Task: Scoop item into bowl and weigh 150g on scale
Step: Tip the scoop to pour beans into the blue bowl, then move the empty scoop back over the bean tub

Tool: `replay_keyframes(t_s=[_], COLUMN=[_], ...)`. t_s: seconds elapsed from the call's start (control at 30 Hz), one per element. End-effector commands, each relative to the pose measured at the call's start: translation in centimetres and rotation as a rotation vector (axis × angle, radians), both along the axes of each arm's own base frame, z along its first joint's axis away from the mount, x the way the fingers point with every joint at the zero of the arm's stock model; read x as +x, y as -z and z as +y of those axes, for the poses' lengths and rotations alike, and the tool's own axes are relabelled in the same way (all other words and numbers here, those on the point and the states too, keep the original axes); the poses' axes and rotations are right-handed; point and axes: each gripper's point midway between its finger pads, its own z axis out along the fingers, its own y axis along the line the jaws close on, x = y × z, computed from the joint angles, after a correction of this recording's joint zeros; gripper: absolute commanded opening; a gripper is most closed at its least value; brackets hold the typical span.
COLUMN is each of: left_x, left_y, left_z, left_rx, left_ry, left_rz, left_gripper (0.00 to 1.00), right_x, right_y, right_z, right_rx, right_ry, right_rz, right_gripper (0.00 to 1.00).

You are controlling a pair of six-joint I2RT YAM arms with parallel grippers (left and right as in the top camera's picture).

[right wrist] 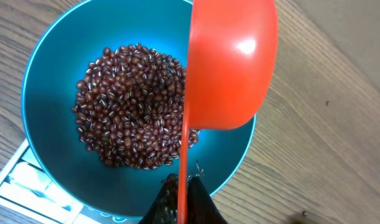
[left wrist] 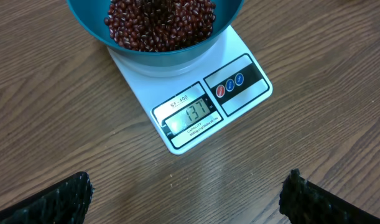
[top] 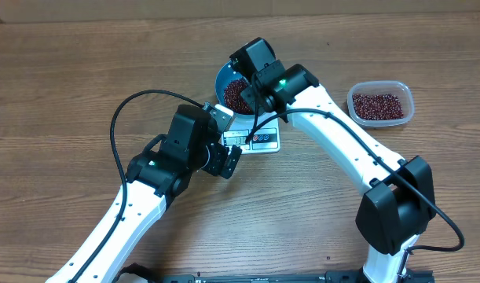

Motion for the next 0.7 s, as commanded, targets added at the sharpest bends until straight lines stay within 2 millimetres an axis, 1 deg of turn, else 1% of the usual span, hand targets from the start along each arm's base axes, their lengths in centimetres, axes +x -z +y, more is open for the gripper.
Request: replay_keyframes(t_s=[0.0, 0.2, 0.3, 0.4, 0.47, 0.53, 0.57, 0.6, 0.67], left_x=[0.1, 0.1, 0.1, 0.1, 0.1, 0.1, 0.1, 0.1, 0.1], left_y=[0.3, 0.3, 0.3, 0.3, 0.3, 0.3, 0.3, 0.3, 0.3], left_z=[0.2, 0.2, 0.2, 0.2, 0.2, 0.2, 0.2, 0.2, 0.2], left_rx=[0.009, 0.009, 0.009, 0.009, 0.009, 0.009, 0.009, 0.009, 0.009], left_ry=[-0.005, -0.005, -0.005, -0.005, -0.005, -0.005, -0.005, -0.005, -0.005], left_rz=[0.002, 0.002, 0.002, 0.002, 0.002, 0.002, 0.002, 0.002, 0.002], left_gripper=[1.0, 0.99, 1.0, 1.0, 0.99, 0.99, 0.99, 0.99, 1.0], right_x=[0.8, 0.8, 0.5, 0.3, 0.2, 0.0, -0.3, -0.4, -0.8], right_y=[-2.3, -2.7, -3.7, -5.7, -6.8, -8.1, -9.0, -9.5, -10.5], right_z=[0.0, 0.1, 0.3, 0.1, -0.6, -2.0, -3.4, -4.4, -7.0], right_rx=[-0.021, -0.014, 0.033, 0.116, 0.165, 0.207, 0.237, 0.252, 0.275], right_ry=[-0.008, -0.008, -0.024, -0.036, -0.018, -0.004, 0.011, 0.023, 0.063], right_rz=[-0.072, -0.079, -0.082, -0.086, -0.086, -0.08, -0.071, -0.063, -0.052], right_gripper=[0.04, 0.04, 0.04, 0.04, 0.04, 0.04, 0.04, 0.04, 0.04])
